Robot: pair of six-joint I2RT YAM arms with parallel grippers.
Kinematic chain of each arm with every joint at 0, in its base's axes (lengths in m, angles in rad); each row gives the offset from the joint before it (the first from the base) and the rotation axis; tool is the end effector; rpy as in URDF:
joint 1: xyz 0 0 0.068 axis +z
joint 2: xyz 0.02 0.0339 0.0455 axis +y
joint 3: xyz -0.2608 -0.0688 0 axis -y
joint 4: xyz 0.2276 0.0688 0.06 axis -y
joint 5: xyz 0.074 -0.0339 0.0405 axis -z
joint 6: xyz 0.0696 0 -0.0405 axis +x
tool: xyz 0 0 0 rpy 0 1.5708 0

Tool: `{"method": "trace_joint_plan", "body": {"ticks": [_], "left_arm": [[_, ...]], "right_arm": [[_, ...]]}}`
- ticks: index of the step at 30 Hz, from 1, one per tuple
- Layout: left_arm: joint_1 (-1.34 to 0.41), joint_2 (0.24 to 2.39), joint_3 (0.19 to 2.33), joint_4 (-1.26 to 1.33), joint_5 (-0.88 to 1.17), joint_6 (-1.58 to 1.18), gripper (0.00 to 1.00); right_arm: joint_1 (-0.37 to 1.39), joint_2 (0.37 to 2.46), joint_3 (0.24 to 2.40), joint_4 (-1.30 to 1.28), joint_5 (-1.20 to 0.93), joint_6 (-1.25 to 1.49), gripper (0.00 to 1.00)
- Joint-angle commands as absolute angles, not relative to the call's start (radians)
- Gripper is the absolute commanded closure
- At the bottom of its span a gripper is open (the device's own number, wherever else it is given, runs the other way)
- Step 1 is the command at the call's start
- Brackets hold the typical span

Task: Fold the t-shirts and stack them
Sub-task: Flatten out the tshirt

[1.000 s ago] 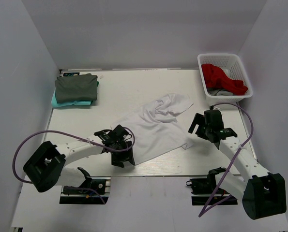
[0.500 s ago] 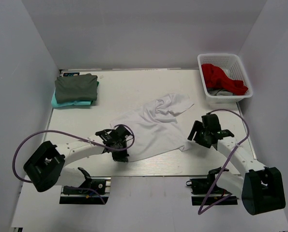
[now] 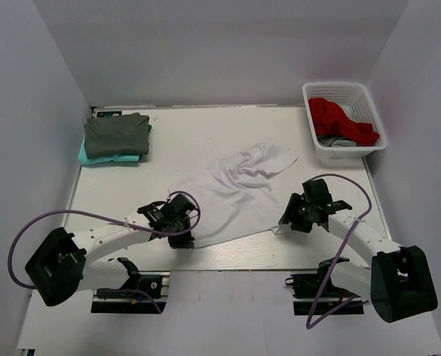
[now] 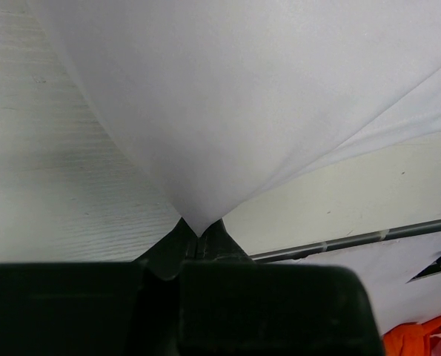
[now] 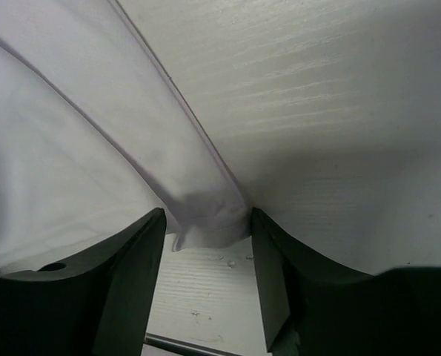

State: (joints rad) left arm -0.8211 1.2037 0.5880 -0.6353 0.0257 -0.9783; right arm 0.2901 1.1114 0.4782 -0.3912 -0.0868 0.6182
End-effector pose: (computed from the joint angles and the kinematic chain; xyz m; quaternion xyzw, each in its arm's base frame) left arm 0.1295 -0.1417 0.1382 -0.0755 0.9843 -0.1326 0.0891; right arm 0.1878 0.0624 0.1385 0.1456 0.9510 0.1558 0.2239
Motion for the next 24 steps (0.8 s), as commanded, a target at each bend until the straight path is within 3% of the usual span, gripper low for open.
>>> {"method": "trace_joint_plan", "body": {"ticks": [1,3,5,7,8,10,15,24], "left_arm": [[-0.822,1.166,0.572,-0.611,0.026,-0.989,1.0],[-0.822,1.166,0.563,-0.595,0.037,-0.989,1.0],[-0.822,1.157,0.563,-0.595,0.037,-0.989,1.0],[-0.822,1.157,0.563,-0.595,0.037,-0.989,1.0],[-0.822,1.146,0.563,-0.595,0.028,-0.989,1.0],[-0.822,1.137,0.554,-0.595,0.017,-0.989,1.0],[-0.822,1.095,0.595,-0.635,-0.05,-0.98,1.0],[-0.822,1.023,1.114,-0.72,-0.451,-0.783,1.0]], "right_arm": [[0.313,1.118,0.453,-0.422,-0.094,0.649,0.45],[0.316,1.14,0.456,-0.413,-0.066,0.661,0.45],[0.325,1.173,0.465,-0.413,-0.046,0.679,0.53],[0.336,1.184,0.465,-0.411,-0.013,0.71,0.7],[0.337,1.183,0.466,-0.413,-0.005,0.725,0.84],[0.345,1.178,0.469,-0.419,0.038,0.736,0.98],[0.354,1.121,0.5,-0.443,0.095,0.684,1.0],[0.361,0.891,0.889,-0.362,0.276,0.523,1.0]]}}
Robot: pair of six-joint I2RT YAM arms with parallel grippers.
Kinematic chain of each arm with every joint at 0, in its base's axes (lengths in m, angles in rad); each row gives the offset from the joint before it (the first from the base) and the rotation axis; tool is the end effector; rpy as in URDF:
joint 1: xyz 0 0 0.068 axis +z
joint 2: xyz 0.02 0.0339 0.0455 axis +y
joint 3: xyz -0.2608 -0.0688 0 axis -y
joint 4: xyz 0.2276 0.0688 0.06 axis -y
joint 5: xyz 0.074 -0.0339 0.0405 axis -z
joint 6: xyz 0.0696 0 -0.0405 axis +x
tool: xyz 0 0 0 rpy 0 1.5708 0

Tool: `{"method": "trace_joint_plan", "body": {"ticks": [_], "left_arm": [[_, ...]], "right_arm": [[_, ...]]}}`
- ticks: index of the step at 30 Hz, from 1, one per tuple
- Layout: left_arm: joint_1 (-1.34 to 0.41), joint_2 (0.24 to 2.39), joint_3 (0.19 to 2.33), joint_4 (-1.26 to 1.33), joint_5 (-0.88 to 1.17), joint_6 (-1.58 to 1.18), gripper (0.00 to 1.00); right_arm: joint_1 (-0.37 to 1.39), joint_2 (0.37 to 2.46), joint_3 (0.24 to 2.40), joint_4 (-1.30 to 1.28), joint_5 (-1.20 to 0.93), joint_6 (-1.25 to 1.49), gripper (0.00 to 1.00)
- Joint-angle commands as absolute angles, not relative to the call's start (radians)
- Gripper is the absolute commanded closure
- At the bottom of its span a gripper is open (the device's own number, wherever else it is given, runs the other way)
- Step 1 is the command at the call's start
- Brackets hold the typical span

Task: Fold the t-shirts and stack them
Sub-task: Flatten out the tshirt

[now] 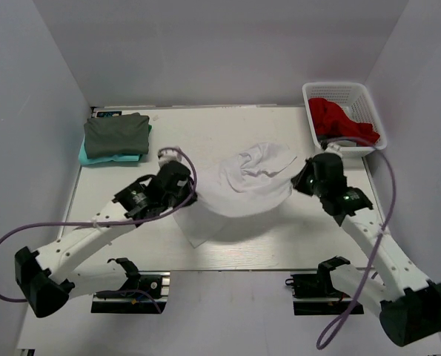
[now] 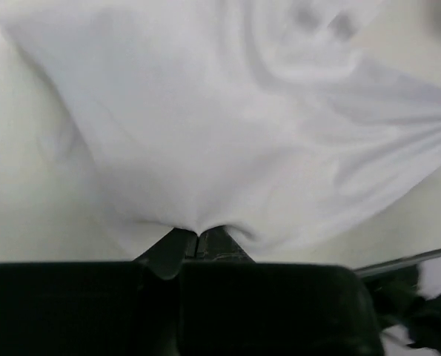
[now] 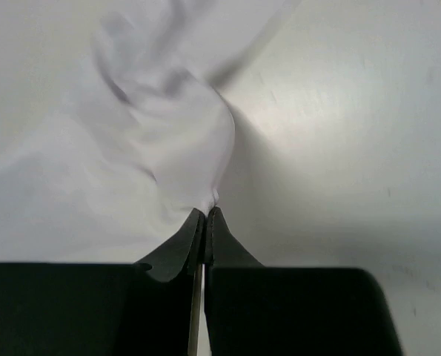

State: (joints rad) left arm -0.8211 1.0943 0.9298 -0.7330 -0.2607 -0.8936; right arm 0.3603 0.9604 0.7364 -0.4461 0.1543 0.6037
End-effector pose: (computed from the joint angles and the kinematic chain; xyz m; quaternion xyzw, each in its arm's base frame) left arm 0.1650 -0.1508 0.2567 -0.0768 0.9337 -0.1674 0.3071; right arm 0.2074 0.0667 0.2465 0.1423 0.8869 0.1397 0.4167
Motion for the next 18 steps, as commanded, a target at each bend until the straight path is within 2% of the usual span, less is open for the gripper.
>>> {"method": "trace_joint_plan", "body": {"ticks": [1,2,4,5,9,18], "left_arm": [[-0.822,1.023,1.164,-0.709,-0.465,-0.75,1.0],[-0.822,1.023,1.213,-0.7,-0.489,-0.723,1.0],[-0.822,1.032,1.347,-0.663,-0.499,-0.623,1.0],[-0.822,1.041,1.397,-0.663,-0.518,-0.605,1.0],[-0.822,1.054,1.621,-0.631,-0.516,-0.49,1.0],[-0.804,1.026,1.937,-0.621,-0.224,-0.333,1.0]], "right_arm": [[0.36,0.888,0.923,-0.357,0.276,0.514,1.0],[0.362,0.888,1.037,-0.357,0.291,0.506,1.0],[0.36,0.899,1.116,-0.365,0.311,0.479,1.0],[0.36,0.916,1.238,-0.37,0.337,0.468,1.0],[0.359,0.934,1.479,-0.403,0.419,0.414,1.0],[0.357,0.98,1.897,-0.466,0.305,0.279,1.0]]}}
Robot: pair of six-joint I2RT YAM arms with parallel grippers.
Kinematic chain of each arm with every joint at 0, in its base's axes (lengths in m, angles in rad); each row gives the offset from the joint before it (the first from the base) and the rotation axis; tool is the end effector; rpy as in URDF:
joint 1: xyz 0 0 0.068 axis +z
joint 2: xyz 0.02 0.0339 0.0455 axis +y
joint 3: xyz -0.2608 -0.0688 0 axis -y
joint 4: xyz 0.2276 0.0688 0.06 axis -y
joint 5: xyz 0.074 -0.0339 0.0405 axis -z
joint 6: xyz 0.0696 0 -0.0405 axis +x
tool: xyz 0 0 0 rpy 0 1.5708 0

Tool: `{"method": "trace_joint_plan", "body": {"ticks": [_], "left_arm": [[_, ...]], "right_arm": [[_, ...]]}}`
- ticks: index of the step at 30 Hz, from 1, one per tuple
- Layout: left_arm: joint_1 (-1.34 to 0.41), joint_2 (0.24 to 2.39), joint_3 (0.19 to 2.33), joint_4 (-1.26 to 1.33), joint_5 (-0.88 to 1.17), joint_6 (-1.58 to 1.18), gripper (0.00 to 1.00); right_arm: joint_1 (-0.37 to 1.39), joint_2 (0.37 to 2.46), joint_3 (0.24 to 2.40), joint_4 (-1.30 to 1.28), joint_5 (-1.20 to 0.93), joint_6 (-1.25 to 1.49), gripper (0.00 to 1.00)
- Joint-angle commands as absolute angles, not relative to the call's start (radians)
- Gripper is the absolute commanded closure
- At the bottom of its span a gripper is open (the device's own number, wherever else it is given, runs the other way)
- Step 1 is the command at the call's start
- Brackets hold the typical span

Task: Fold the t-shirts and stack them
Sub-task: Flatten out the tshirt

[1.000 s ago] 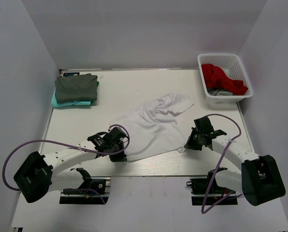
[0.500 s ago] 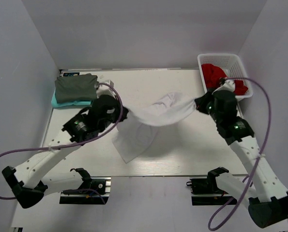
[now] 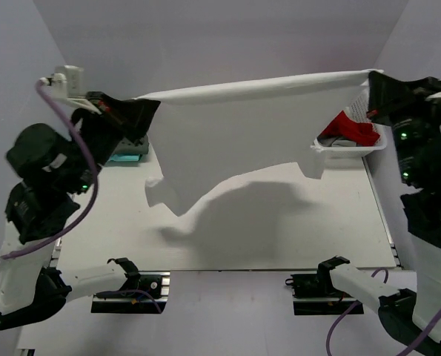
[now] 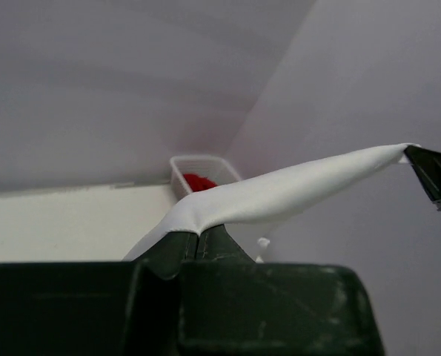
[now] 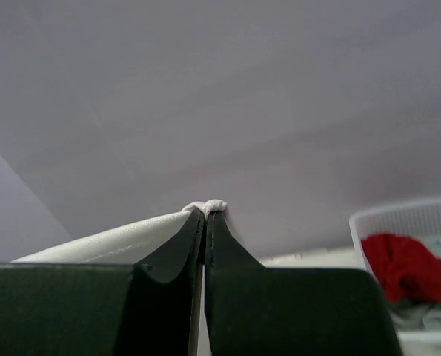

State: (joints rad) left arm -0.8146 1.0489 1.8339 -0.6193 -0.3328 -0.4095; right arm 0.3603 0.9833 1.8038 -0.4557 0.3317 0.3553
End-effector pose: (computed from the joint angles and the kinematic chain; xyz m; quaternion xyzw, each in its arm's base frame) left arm 0.1170 -0.0909 0.5660 0.0044 0.6496 -0.3448 0.6775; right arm 0.1178 0.0202 0.5878 0.1346 0.5597 0.1968 0.7937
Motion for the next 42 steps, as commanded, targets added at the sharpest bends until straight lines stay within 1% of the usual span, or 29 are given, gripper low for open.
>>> {"method": "trace_joint_plan", "body": {"ticks": [1,3,9,12,13,14,15,17,20,21,22,23,25,26,27,28,29,30,31,32,33,35,36,37,40,41,42], "left_arm": [[-0.804,1.035,1.957,-0.621,-0.212,-0.321,1.0],[-0.804,1.051,2.0,-0.632,-0.202,-0.31,1.0],[-0.804,1.156,2.059,-0.653,-0.337,-0.269,1.0],[-0.804,1.195,2.069,-0.631,-0.461,-0.235,1.0],[-0.804,1.219,2.056,-0.617,-0.545,-0.22,1.0],[-0.814,1.233,2.046,-0.605,-0.584,-0.206,1.0],[-0.815,1.247,2.036,-0.56,-0.654,-0.186,1.0],[-0.805,1.297,2.013,-0.508,-0.722,-0.124,1.0],[-0.805,1.359,1.971,-0.355,-0.842,0.016,1.0],[-0.796,1.402,1.954,-0.298,-0.921,0.064,1.0],[-0.786,1.426,1.91,-0.123,-0.986,0.18,1.0],[-0.785,1.451,1.901,-0.041,-1.018,0.246,1.0],[-0.749,1.535,1.916,0.084,-1.019,0.32,1.0],[-0.735,1.57,1.981,0.095,-1.009,0.348,1.0],[-0.718,1.609,2.029,0.104,-0.988,0.36,1.0],[-0.688,1.703,2.159,0.094,-0.979,0.371,1.0],[-0.674,1.753,2.227,0.094,-0.956,0.403,1.0],[-0.66,1.805,2.303,0.094,-0.947,0.419,1.0],[-0.651,1.857,2.459,0.094,-0.946,0.439,1.0],[-0.638,1.934,2.512,0.136,-0.946,0.51,1.0],[-0.638,1.945,2.543,0.174,-0.946,0.544,1.0],[-0.629,1.91,2.498,0.218,-0.916,0.548,1.0],[-0.629,1.846,2.47,0.218,-0.916,0.534,1.0],[-0.629,1.809,2.398,0.218,-0.902,0.523,1.0],[-0.62,1.665,2.258,0.114,-0.844,0.418,1.0],[-0.62,1.632,2.219,0.035,-0.83,0.379,1.0],[-0.62,1.597,2.119,0.0,-0.83,0.314,1.0]], "right_arm": [[0.356,0.977,1.923,-0.463,0.305,0.269,1.0],[0.348,0.973,1.94,-0.442,0.308,0.256,1.0],[0.357,1.017,1.942,-0.416,0.347,0.232,1.0],[0.356,1.081,1.939,-0.397,0.354,0.215,1.0],[0.354,1.112,1.937,-0.393,0.359,0.213,1.0],[0.359,1.143,1.939,-0.376,0.362,0.204,1.0],[0.356,1.173,1.937,-0.37,0.367,0.204,1.0],[0.359,1.221,1.936,-0.333,0.367,0.19,1.0],[0.357,1.294,1.933,-0.266,0.365,0.172,1.0],[0.359,1.327,1.924,-0.246,0.408,0.164,1.0],[0.36,1.336,1.907,-0.151,0.422,0.128,1.0],[0.359,1.371,1.901,-0.126,0.431,0.118,1.0],[0.359,1.44,1.951,-0.088,0.494,0.069,1.0],[0.357,1.498,1.982,-0.062,0.508,0.039,1.0],[0.357,1.558,2.099,-0.057,0.534,0.011,1.0],[0.357,1.584,2.139,-0.046,0.544,0.006,1.0],[0.357,1.668,2.184,-0.037,0.554,-0.045,1.0],[0.357,1.693,2.26,-0.026,0.557,-0.058,1.0],[0.36,1.707,2.298,0.026,0.557,-0.066,1.0],[0.36,1.721,2.301,0.07,0.557,-0.078,1.0],[0.362,1.721,2.296,0.086,0.539,-0.106,1.0],[0.363,1.701,2.293,0.101,0.523,-0.107,1.0],[0.361,1.692,2.289,0.1,0.519,-0.103,1.0],[0.359,1.68,2.264,0.097,0.508,-0.098,1.0],[0.357,1.599,2.137,0.13,0.48,-0.069,1.0],[0.356,1.533,2.021,0.126,0.48,-0.06,1.0],[0.357,1.511,1.984,0.126,0.463,-0.045,1.0]]}}
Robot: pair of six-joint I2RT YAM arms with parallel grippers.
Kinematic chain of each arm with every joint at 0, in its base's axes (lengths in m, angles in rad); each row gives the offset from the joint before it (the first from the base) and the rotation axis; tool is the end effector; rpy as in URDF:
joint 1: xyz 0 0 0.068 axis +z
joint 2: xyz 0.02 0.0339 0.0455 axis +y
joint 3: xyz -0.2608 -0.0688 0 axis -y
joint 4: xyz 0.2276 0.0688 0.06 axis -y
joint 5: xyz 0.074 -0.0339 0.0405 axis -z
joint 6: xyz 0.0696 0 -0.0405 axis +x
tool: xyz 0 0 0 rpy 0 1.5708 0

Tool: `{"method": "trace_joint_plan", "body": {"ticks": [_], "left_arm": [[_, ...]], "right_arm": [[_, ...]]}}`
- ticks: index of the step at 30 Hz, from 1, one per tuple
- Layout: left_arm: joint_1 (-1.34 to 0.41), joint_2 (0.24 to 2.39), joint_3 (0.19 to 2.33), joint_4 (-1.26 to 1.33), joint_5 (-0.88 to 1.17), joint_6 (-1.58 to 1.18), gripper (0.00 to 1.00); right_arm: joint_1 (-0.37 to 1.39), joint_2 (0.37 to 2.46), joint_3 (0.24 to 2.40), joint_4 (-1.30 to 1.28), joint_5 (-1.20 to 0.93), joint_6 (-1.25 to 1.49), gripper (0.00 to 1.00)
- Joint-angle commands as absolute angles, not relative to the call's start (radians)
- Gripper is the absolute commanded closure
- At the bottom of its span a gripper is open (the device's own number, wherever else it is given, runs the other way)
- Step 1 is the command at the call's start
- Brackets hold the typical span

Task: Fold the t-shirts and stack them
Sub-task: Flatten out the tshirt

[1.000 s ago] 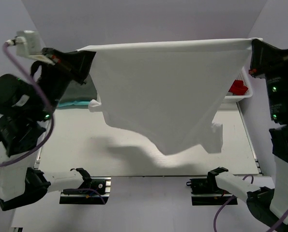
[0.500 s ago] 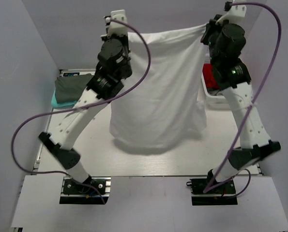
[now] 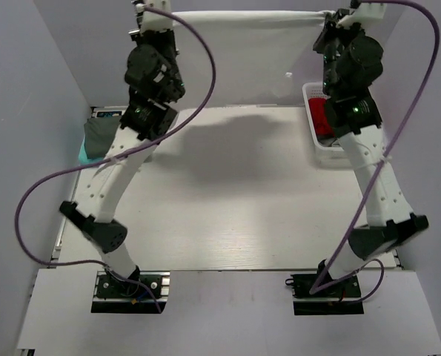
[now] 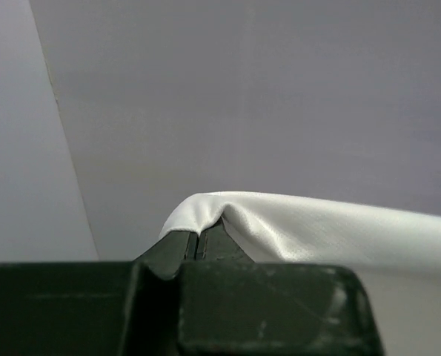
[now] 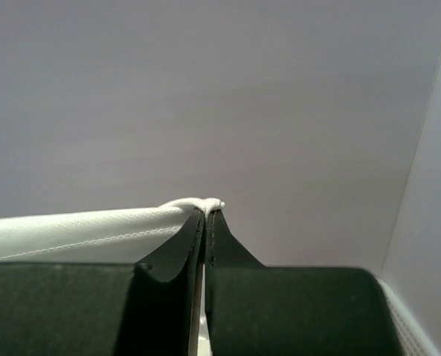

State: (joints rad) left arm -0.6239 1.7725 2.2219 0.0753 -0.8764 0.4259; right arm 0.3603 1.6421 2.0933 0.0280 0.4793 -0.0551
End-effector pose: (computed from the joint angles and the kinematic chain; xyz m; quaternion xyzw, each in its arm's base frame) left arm 0.3184 -0.1633 0.5813 -0.0914 0.5756 0.1334 0.8016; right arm 0.3273 0.0890 0.5895 0.0945 0.5353 0.0044 0.8394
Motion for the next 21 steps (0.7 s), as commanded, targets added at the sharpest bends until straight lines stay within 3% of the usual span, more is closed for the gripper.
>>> {"method": "trace_joint_plan", "body": {"ticks": [1,4,12,19,21], "left_arm": [[-0.62,1.562,2.056,-0.03,-0.821,0.27,1.0],[-0.62,1.392,1.748,-0.156,-0.801,0.074,1.0],[-0.647,1.109,1.018,-0.425,-0.412,-0.486,1.0],[-0.657,1.109,0.655,-0.397,0.094,-0.673,1.0],[-0.667,1.109,0.589,-0.385,0.149,-0.69,1.0]], "right_arm": [[0.36,1.427,1.894,0.114,0.45,-0.008,1.0],[0.357,1.285,1.603,0.144,0.4,0.072,1.0],[0.359,1.052,0.935,0.008,0.414,0.265,1.0],[0.357,1.017,0.674,-0.31,0.399,0.505,1.0],[0.357,1.035,0.654,-0.392,0.402,0.55,1.0]]}}
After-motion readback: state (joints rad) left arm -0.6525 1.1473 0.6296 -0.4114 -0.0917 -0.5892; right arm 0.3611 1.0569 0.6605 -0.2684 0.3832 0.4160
